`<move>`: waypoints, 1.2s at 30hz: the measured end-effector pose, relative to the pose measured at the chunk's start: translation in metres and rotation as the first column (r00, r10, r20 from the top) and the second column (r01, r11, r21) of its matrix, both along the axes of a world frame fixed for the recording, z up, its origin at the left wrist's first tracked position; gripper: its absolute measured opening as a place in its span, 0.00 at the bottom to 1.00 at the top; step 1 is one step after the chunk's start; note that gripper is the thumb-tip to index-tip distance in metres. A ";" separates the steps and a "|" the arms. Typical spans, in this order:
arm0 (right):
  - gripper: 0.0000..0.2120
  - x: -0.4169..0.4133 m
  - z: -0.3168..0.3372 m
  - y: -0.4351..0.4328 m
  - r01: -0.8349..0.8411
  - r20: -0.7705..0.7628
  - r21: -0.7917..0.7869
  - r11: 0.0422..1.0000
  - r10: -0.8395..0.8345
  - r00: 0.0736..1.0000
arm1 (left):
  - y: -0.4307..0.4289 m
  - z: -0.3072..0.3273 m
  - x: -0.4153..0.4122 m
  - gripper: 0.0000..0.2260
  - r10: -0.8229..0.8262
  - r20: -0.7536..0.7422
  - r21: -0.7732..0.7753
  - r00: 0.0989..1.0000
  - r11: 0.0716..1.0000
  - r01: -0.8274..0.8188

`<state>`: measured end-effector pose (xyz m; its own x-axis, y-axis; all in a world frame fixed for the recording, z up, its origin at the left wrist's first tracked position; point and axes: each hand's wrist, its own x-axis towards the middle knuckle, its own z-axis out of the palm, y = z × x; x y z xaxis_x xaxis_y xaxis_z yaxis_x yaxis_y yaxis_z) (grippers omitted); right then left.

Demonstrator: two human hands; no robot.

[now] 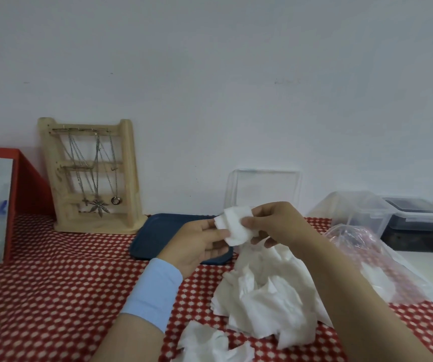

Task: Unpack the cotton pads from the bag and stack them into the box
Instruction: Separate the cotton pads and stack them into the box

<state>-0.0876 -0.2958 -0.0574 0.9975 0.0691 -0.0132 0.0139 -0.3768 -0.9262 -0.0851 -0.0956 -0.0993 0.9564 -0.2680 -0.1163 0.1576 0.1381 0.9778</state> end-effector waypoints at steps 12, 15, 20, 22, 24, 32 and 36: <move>0.05 -0.005 0.007 0.006 -0.061 0.065 -0.082 0.995 0.067 0.996 | -0.006 0.004 -0.003 0.10 0.018 -0.011 -0.045 1.000 0.999 -0.019; 0.05 -0.004 0.003 0.009 -0.004 0.067 -0.106 0.994 0.011 0.998 | -0.006 0.007 -0.004 0.11 -0.004 -0.001 -0.061 1.000 0.998 0.004; 0.12 -0.001 0.000 0.009 0.014 0.041 -0.098 0.995 -0.010 0.999 | -0.008 0.013 -0.007 0.13 -0.017 -0.039 -0.127 0.999 0.992 0.012; 0.18 -0.001 0.000 0.008 -0.031 -0.008 -0.047 0.998 0.031 0.999 | -0.009 0.016 -0.008 0.13 -0.015 -0.054 -0.151 0.998 0.988 0.007; 0.16 0.000 -0.001 0.007 -0.081 -0.031 0.009 0.997 0.082 0.996 | -0.008 0.015 -0.008 0.11 -0.002 0.032 0.018 0.999 1.000 0.002; 0.06 -0.005 -0.004 0.017 -0.063 -0.011 0.079 0.995 0.064 0.998 | 0.006 0.015 -0.014 0.15 0.028 0.098 0.254 0.995 0.966 -0.052; 0.10 -0.016 0.003 0.036 -0.072 0.072 -0.124 0.990 0.081 0.994 | 0.025 0.015 -0.024 0.16 0.076 0.125 0.408 0.989 0.905 -0.121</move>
